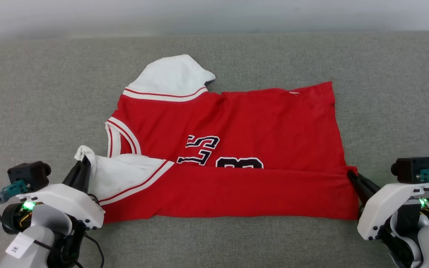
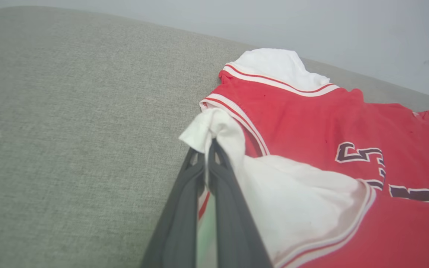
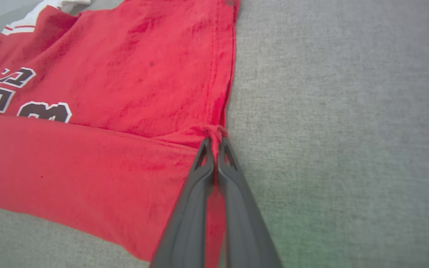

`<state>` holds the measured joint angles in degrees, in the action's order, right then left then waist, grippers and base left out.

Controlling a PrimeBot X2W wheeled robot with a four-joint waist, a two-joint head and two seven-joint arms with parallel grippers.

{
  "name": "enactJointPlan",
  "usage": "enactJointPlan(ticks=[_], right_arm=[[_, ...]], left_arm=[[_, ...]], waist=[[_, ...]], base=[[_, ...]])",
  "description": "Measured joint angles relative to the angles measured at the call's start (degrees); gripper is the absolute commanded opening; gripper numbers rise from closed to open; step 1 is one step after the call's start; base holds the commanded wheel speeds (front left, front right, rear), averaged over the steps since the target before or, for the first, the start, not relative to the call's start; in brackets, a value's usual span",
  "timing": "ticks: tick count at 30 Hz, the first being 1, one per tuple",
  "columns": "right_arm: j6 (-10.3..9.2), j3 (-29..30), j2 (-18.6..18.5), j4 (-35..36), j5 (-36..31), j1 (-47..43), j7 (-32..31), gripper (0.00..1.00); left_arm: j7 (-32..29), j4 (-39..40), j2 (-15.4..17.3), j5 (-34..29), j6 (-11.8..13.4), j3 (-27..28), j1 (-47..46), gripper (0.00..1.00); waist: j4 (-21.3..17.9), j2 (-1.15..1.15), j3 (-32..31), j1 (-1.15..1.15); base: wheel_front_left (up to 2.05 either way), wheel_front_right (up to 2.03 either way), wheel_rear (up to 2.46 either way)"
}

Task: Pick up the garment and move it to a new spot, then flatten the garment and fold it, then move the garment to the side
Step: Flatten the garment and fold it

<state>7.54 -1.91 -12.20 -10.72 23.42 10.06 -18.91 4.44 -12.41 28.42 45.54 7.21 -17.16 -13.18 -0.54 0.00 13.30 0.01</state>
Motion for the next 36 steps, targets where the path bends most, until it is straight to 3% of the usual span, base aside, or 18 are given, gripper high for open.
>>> enactJointPlan(ticks=[12,13,14,15,16,17,26,31,36], right_arm=[[0.0,-5.9,-2.0,-10.5,2.4,5.1,3.7,0.0],[0.0,-6.3,-2.0,-11.2,2.4,5.3,4.2,0.03],[0.0,-6.6,-2.1,-11.8,2.6,5.4,4.7,0.25],[0.0,-7.2,-2.3,-12.2,2.7,5.6,5.2,0.46],[0.0,-7.9,-2.6,-12.6,2.6,5.9,6.2,0.73],[0.0,-8.3,-2.7,-13.1,2.5,6.0,7.0,1.0],[-0.02,-8.3,-2.7,-10.4,1.8,6.2,22.6,1.0],[-0.02,-6.2,-1.9,-7.4,-0.4,3.8,24.5,1.0],[-0.03,-2.1,0.5,-3.3,-3.7,0.3,23.7,1.0]], left_arm=[[-3.6,-10.4,-2.5,2.6,-4.9,-3.1,-4.0,0.0],[-3.6,-10.9,-2.6,2.6,-5.2,-3.1,-4.2,0.0],[-3.6,-11.5,-2.7,2.7,-5.2,-3.1,-4.5,0.0],[-3.7,-11.9,-2.9,2.7,-5.3,-3.1,-4.6,0.29],[-3.7,-12.3,-3.1,3.1,-5.3,-3.1,-4.7,0.56],[-3.7,-12.8,-3.2,3.2,-5.3,-3.0,-4.7,1.0],[-0.8,-13.5,-1.7,2.8,-4.6,-1.6,-4.8,1.0],[-1.9,-12.2,0.9,2.8,-4.1,-0.9,-4.8,1.0],[-7.4,-9.2,4.9,3.4,-3.6,-0.6,-4.8,1.0]], waist=[[0.1,0.0,2.7,-0.01],[0.1,0.0,2.6,-0.01],[0.1,0.0,2.4,-0.01],[0.1,0.0,2.3,-0.01],[0.1,0.0,2.0,-0.01],[0.1,0.0,1.7,-0.01],[0.1,0.0,-3.1,-0.01],[0.2,0.0,-5.7,-0.02],[0.3,0.0,-7.4,-0.02]], base=[[0.0,0.0,0.0],[0.0,0.0,0.0],[0.0,0.0,0.0],[0.0,0.0,0.0],[0.0,0.0,0.0],[0.0,0.0,0.0],[0.0,0.0,0.0],[0.0,0.0,0.0],[0.0,0.0,0.0]])
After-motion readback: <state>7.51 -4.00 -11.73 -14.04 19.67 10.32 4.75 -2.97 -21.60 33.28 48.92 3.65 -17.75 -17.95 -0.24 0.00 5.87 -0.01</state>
